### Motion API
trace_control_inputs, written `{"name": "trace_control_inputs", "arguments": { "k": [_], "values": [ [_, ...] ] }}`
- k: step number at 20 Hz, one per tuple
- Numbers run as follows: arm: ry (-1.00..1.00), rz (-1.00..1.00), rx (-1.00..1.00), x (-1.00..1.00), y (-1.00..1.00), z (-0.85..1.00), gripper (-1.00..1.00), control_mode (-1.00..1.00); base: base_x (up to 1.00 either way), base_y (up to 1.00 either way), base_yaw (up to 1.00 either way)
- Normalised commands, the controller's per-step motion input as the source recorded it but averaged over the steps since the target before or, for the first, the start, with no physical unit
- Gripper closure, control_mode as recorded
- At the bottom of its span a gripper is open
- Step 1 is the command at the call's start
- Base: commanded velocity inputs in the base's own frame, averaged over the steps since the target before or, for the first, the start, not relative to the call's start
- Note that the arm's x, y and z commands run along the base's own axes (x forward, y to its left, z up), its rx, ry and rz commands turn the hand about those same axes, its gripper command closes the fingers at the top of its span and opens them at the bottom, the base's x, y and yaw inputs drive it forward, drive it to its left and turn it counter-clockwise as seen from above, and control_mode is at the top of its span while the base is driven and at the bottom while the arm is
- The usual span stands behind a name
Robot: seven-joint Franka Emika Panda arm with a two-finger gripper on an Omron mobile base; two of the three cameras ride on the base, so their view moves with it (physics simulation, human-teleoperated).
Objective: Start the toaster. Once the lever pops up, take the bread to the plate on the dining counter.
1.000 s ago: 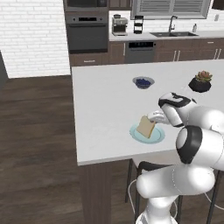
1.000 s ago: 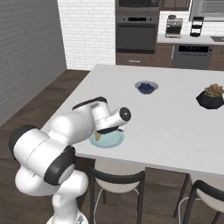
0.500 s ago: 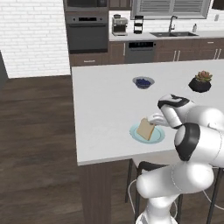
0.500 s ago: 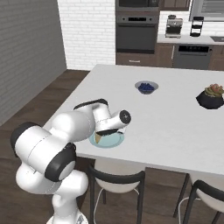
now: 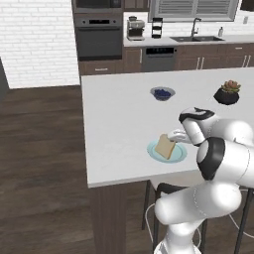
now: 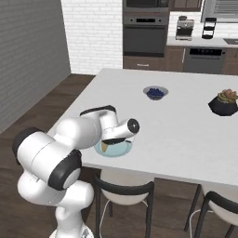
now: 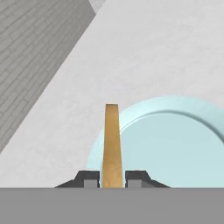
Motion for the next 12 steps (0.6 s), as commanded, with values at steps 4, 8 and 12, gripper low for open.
{"name": "trace_control_inputs", "arguments": {
  "k": [4,8,12],
  "values": [
    [-0.08,0.00,0.00,0.05,0.00,-0.05,1.00,-1.00,0.00,0.00,0.00],
    [-0.01,0.00,0.00,0.00,0.00,0.00,1.00,-1.00,0.00,0.00,0.00],
    [0.00,0.00,0.00,0.00,0.00,0.00,1.00,-1.00,0.00,0.00,0.00]
  ]
}}
